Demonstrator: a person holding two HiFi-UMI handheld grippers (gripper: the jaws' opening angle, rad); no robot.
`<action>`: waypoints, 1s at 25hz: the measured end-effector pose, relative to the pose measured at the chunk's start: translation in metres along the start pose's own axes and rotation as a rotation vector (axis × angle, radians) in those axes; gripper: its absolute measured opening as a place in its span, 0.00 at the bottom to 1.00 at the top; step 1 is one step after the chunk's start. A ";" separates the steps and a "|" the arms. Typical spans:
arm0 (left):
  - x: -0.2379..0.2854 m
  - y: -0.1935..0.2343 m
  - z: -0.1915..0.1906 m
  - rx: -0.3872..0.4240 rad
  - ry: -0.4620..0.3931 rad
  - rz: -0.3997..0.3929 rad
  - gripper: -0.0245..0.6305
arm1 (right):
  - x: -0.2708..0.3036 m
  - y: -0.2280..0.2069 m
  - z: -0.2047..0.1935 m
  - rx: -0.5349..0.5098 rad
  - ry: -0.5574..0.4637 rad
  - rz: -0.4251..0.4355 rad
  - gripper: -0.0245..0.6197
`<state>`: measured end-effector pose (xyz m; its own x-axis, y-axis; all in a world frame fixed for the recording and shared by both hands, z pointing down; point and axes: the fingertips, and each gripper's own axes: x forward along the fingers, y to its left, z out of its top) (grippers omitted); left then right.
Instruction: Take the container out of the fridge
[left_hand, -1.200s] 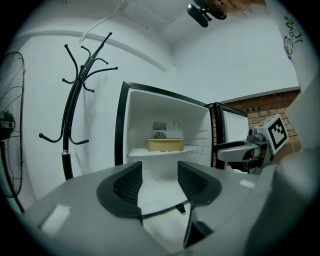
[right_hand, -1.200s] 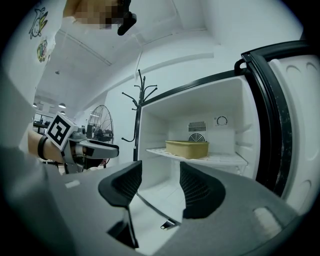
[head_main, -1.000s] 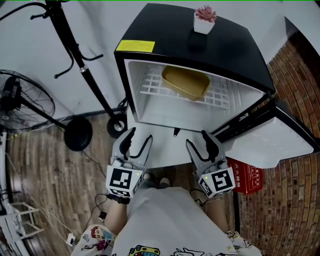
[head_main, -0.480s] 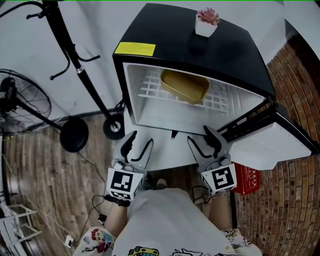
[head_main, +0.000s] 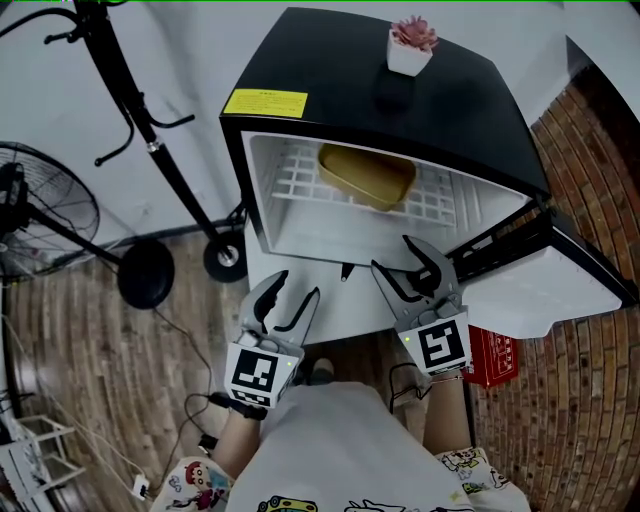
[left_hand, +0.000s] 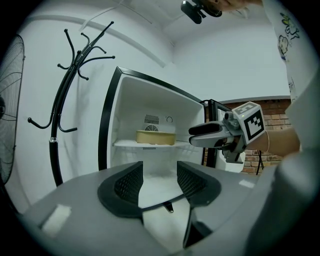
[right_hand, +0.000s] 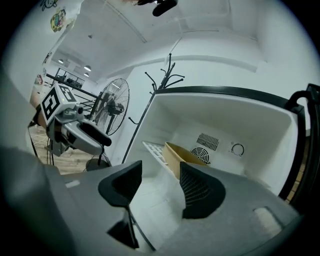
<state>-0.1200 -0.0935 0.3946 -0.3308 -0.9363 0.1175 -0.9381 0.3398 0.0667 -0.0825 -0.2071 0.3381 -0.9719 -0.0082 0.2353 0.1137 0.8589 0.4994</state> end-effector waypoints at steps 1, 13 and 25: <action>0.000 0.000 0.000 0.002 -0.002 -0.003 0.35 | 0.003 -0.001 0.001 -0.013 0.004 0.002 0.40; 0.005 -0.001 -0.002 0.012 0.012 -0.030 0.35 | 0.034 -0.010 0.004 -0.229 0.091 0.011 0.40; 0.012 -0.002 -0.004 -0.001 0.018 -0.043 0.35 | 0.059 -0.021 0.001 -0.347 0.168 -0.002 0.40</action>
<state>-0.1213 -0.1052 0.3996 -0.2885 -0.9483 0.1325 -0.9513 0.2996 0.0730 -0.1421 -0.2246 0.3408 -0.9281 -0.1181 0.3532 0.2030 0.6346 0.7457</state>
